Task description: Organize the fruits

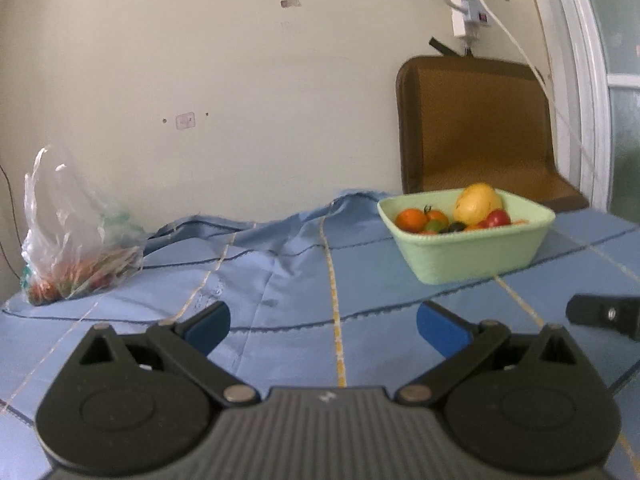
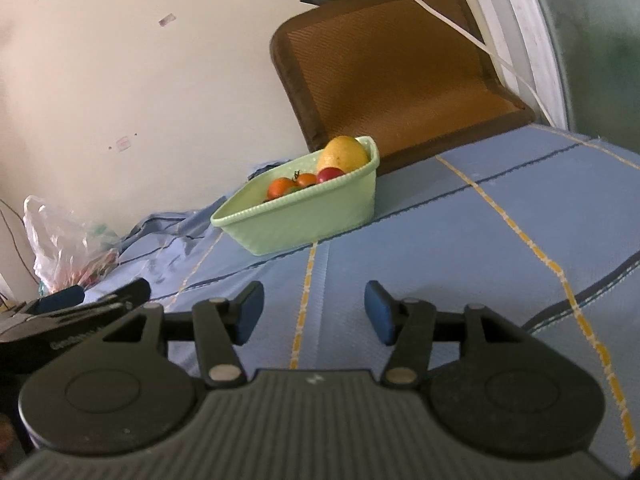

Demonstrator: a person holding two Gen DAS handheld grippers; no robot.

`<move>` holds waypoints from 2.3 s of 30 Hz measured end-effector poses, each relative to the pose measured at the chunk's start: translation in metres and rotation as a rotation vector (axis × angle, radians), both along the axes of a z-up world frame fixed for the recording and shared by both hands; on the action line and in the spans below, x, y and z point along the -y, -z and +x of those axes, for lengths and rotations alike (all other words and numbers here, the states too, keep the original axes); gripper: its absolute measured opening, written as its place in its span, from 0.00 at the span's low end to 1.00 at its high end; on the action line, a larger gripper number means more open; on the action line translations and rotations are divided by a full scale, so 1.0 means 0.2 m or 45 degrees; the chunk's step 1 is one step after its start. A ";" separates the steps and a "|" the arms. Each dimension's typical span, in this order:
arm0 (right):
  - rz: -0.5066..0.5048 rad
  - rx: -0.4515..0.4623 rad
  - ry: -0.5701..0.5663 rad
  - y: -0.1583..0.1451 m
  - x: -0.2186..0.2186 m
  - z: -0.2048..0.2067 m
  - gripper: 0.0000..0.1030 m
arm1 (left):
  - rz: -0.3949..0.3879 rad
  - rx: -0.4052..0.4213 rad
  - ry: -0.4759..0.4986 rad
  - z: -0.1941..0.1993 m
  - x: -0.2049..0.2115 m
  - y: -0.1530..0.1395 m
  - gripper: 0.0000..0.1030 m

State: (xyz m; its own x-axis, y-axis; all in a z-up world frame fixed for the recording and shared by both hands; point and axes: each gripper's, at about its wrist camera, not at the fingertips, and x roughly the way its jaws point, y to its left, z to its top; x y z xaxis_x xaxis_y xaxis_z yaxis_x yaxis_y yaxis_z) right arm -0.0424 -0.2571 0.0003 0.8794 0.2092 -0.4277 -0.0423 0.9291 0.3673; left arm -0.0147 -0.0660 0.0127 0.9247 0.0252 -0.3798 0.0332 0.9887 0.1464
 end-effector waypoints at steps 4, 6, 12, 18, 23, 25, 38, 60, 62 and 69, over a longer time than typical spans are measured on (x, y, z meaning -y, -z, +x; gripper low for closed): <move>-0.005 -0.007 -0.007 0.00 0.00 0.00 0.57 | -0.001 -0.021 -0.006 -0.03 -0.01 0.01 1.00; -0.008 -0.004 -0.012 0.00 -0.01 0.00 0.57 | -0.013 -0.037 -0.013 -0.03 -0.02 0.01 1.00; -0.009 0.003 -0.019 0.00 -0.01 -0.01 0.57 | -0.050 -0.100 -0.037 0.00 -0.06 0.02 1.00; -0.015 -0.005 -0.022 0.00 -0.02 -0.01 0.58 | -0.037 -0.132 -0.026 0.01 -0.06 0.03 1.00; -0.011 -0.006 -0.030 0.00 -0.01 0.00 0.59 | -0.005 -0.115 -0.010 0.00 -0.04 0.03 1.00; -0.008 0.000 -0.031 0.00 -0.01 -0.01 0.61 | 0.008 -0.111 -0.004 -0.01 -0.04 0.03 1.00; 0.003 0.019 -0.056 -0.01 -0.02 -0.02 0.62 | 0.015 -0.134 0.013 0.01 -0.03 0.04 1.00; 0.034 0.023 -0.085 -0.01 -0.01 -0.02 0.64 | 0.073 -0.114 0.015 0.00 0.00 0.04 1.00; 0.032 0.029 -0.081 -0.01 -0.01 -0.03 0.67 | 0.067 -0.108 0.014 -0.01 0.00 0.04 1.00; 0.029 0.026 -0.080 -0.01 -0.02 -0.02 0.67 | 0.066 -0.075 0.004 -0.02 -0.01 0.02 1.00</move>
State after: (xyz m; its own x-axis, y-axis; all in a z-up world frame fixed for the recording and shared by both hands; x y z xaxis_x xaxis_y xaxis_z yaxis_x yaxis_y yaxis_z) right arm -0.0472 -0.2541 0.0029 0.8729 0.2734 -0.4041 -0.1078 0.9158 0.3868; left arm -0.0193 -0.0636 0.0079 0.9007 0.0435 -0.4322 0.0461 0.9797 0.1948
